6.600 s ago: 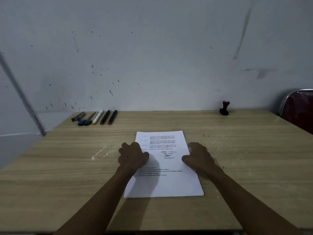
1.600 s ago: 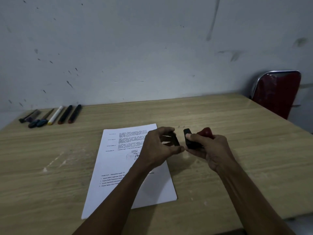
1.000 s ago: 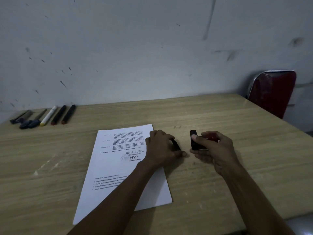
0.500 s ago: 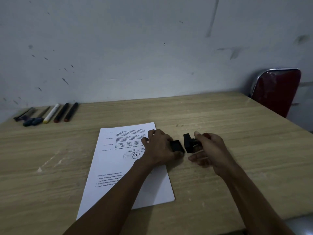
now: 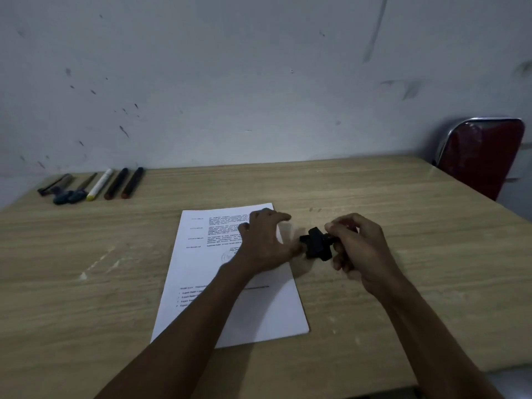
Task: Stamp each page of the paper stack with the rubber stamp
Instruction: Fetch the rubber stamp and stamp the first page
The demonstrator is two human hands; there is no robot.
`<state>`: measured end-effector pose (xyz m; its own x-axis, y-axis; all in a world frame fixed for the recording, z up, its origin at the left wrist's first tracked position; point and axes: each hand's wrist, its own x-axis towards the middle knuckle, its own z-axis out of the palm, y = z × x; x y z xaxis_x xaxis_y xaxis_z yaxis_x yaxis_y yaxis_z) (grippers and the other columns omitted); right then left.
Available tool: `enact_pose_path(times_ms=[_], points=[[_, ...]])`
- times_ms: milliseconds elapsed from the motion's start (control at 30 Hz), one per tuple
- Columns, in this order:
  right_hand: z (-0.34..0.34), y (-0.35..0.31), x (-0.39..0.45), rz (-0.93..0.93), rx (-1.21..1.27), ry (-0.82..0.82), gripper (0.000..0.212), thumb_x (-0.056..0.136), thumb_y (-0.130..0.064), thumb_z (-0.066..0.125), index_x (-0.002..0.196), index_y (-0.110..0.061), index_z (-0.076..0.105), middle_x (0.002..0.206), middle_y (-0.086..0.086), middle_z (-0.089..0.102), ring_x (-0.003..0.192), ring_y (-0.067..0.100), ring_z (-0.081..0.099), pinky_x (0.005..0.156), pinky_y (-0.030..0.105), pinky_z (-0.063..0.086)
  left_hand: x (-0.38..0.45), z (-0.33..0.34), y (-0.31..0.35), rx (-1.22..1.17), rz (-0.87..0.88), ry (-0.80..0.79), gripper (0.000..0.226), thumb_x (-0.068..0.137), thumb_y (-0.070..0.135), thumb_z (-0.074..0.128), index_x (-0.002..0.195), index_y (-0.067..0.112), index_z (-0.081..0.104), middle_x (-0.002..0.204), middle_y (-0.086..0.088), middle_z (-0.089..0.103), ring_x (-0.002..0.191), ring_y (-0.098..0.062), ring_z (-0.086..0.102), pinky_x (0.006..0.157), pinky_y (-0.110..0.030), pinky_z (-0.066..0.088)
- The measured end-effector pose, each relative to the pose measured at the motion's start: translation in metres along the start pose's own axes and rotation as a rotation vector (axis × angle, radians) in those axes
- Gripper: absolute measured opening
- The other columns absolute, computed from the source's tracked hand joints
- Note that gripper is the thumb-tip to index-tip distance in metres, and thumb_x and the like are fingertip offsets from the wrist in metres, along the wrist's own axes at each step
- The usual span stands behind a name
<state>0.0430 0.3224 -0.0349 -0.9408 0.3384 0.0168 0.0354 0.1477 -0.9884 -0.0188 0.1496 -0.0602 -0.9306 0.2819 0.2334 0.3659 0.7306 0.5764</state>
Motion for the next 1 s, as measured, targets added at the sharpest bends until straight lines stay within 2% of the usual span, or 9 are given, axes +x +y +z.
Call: enact_pose_path(times_ms=[167,267,333,433,500,633,767,900,1000], points=[[0.021,-0.009,-0.010,-0.158,-0.146,-0.042,0.021,0.090,-0.022,0.067,0.084,-0.004,0.060,0.055,0.009,0.062,0.037,0.025,0.053,0.037,0.024,0.036,-0.004,-0.035,-0.035,-0.080,0.000,0.179,0.051,0.075,0.047,0.075,0.118,0.023,0.063,0.127,0.002,0.057,0.123,-0.019,0.046,0.105,-0.045,0.035],[0.041,-0.014,-0.014,-0.229,-0.279,-0.046,0.024,0.088,-0.028,0.070,0.079,-0.008,0.060,0.064,0.009,0.066,0.039,0.020,0.057,0.039,0.026,0.043,-0.011,-0.055,-0.060,-0.092,0.000,0.256,0.038,0.079,0.037,0.075,0.111,0.021,0.066,0.119,0.001,0.062,0.115,-0.019,0.052,0.102,-0.037,0.036],[0.052,-0.014,-0.016,-0.292,-0.373,-0.026,0.023,0.085,-0.032,0.071,0.075,-0.014,0.060,0.067,0.000,0.066,0.049,0.015,0.061,0.046,0.030,0.050,-0.018,-0.066,-0.073,-0.093,0.006,0.291,0.038,0.076,0.039,0.071,0.107,0.018,0.068,0.113,0.000,0.064,0.109,-0.018,0.056,0.095,-0.028,0.034],[0.068,-0.010,-0.018,-0.371,-0.436,0.013,0.017,0.081,-0.029,0.073,0.075,-0.018,0.061,0.069,-0.007,0.065,0.064,0.011,0.063,0.061,0.035,0.055,-0.029,-0.075,-0.090,-0.113,0.001,0.342,0.037,0.072,0.038,0.067,0.101,0.015,0.070,0.106,-0.002,0.067,0.102,-0.018,0.059,0.088,-0.024,0.035],[0.077,-0.006,-0.018,-0.414,-0.445,0.042,0.015,0.080,-0.025,0.074,0.076,-0.020,0.060,0.067,-0.010,0.065,0.066,0.009,0.063,0.064,0.036,0.055,-0.035,-0.075,-0.099,-0.115,0.011,0.363,0.033,0.072,0.036,0.068,0.098,0.015,0.070,0.102,-0.001,0.068,0.099,-0.018,0.060,0.086,-0.024,0.037],[0.095,0.006,-0.017,-0.431,-0.358,0.107,0.026,0.077,-0.024,0.076,0.090,-0.021,0.054,0.063,-0.016,0.063,0.065,0.009,0.065,0.063,0.043,0.056,-0.043,-0.070,-0.111,-0.094,0.072,0.375,0.036,0.075,0.044,0.062,0.094,0.016,0.072,0.098,0.003,0.069,0.095,-0.015,0.061,0.085,-0.027,0.043],[0.103,0.018,-0.017,-0.520,-0.266,0.129,0.028,0.080,-0.041,0.069,0.095,-0.022,0.056,0.068,-0.010,0.065,0.059,0.015,0.067,0.056,0.046,0.056,-0.042,-0.069,-0.110,-0.124,0.073,0.407,0.029,0.074,0.035,0.069,0.094,0.015,0.072,0.098,0.000,0.070,0.095,-0.018,0.062,0.083,-0.022,0.039],[0.105,0.023,-0.022,-0.649,-0.407,0.247,0.025,0.084,-0.037,0.068,0.095,-0.017,0.058,0.058,-0.010,0.061,0.053,0.018,0.064,0.056,0.038,0.053,-0.042,-0.066,-0.112,-0.079,0.097,0.398,0.032,0.073,0.037,0.070,0.095,0.014,0.071,0.098,-0.001,0.070,0.096,-0.019,0.062,0.084,-0.018,0.036],[0.108,0.024,-0.021,-0.687,-0.479,0.288,0.024,0.084,-0.031,0.069,0.097,-0.013,0.060,0.058,-0.008,0.061,0.054,0.022,0.064,0.055,0.036,0.052,-0.044,-0.062,-0.115,-0.039,0.114,0.373,0.040,0.074,0.046,0.062,0.097,0.014,0.071,0.099,-0.001,0.069,0.098,-0.020,0.060,0.084,-0.019,0.036]])
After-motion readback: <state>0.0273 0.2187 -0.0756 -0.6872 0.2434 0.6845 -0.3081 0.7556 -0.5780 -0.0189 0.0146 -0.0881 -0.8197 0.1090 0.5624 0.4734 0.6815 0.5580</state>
